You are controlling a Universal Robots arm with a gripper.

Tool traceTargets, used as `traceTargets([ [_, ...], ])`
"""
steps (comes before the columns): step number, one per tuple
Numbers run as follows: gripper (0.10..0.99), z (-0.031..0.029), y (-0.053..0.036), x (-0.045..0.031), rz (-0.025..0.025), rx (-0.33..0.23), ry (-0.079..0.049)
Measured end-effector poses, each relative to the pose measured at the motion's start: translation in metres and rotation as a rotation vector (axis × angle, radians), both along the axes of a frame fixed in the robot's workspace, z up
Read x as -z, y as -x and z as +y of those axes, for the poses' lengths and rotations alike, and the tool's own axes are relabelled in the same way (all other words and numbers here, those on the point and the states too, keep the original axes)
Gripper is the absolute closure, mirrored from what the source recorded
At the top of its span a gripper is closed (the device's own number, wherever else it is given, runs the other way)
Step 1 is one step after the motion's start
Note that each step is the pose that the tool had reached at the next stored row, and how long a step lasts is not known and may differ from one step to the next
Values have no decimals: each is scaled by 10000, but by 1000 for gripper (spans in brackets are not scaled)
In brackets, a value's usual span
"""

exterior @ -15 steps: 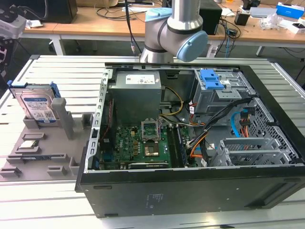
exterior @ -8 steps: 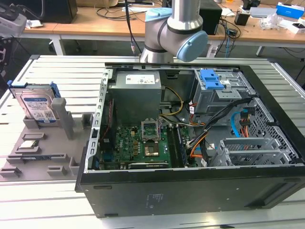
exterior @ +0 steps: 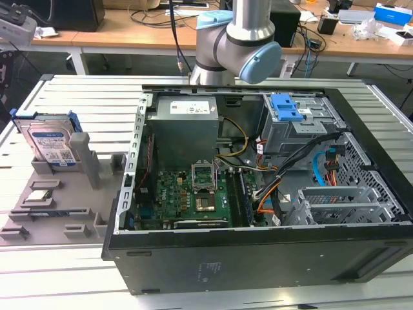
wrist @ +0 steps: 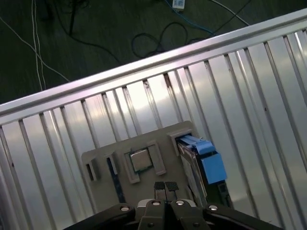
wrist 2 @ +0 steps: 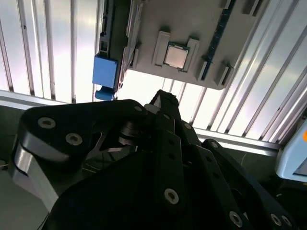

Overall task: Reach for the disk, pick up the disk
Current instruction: 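Pick up the disk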

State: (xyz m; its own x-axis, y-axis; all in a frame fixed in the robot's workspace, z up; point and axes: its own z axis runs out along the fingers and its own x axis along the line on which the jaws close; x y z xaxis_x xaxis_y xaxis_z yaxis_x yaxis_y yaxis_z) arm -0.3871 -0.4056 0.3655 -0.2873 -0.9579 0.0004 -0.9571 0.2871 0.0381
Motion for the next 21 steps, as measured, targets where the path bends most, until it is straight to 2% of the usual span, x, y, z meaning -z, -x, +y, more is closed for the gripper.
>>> traceTargets([
  [13, 980, 0, 0, 0, 1, -1821, 0],
  [21, 973, 0, 0, -1, 1, -1893, 0],
])
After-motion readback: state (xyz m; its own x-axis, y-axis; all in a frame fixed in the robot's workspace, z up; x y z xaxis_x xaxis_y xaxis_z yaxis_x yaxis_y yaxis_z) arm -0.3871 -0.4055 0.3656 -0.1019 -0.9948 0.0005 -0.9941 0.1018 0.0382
